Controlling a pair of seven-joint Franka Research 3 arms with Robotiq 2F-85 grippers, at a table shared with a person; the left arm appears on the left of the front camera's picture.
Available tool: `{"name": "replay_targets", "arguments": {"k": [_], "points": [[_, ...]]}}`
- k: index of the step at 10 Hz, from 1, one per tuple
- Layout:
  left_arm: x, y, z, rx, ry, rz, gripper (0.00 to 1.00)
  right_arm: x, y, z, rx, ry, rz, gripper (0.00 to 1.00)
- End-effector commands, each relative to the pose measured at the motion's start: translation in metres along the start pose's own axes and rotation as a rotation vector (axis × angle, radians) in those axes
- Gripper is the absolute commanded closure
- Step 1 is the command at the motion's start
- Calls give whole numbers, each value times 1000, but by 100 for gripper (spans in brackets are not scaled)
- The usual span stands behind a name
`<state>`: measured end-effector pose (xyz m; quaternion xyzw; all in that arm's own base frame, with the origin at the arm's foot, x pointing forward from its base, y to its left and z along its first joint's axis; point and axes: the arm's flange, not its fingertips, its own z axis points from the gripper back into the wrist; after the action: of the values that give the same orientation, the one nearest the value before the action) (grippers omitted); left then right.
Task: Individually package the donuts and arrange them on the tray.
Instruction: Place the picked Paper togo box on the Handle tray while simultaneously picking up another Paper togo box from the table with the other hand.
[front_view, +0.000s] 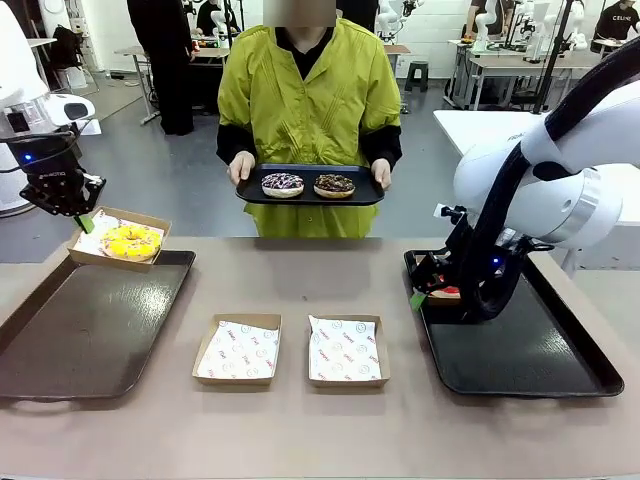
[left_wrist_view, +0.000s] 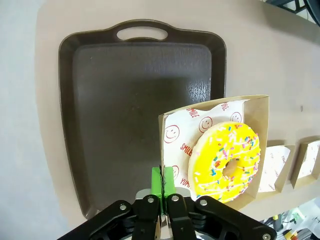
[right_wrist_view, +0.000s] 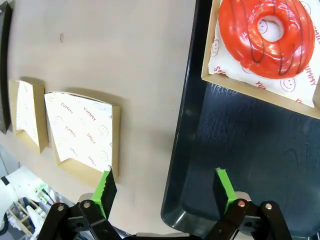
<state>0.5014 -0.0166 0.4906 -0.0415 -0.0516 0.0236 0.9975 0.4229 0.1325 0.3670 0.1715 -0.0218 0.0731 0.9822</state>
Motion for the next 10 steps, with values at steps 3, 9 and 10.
{"name": "replay_targets", "arguments": {"k": [3, 9, 10], "points": [[-2, 1, -1, 14, 5, -13, 99, -1, 2, 2, -6, 0, 1, 0], [10, 22, -29, 3, 37, 33, 99, 0, 83, -28, -188, 62, 5, 0], [12, 25, -39, 1, 38, 33, 99, -3, 101, -34, -237, 67, 11, 0]]}}
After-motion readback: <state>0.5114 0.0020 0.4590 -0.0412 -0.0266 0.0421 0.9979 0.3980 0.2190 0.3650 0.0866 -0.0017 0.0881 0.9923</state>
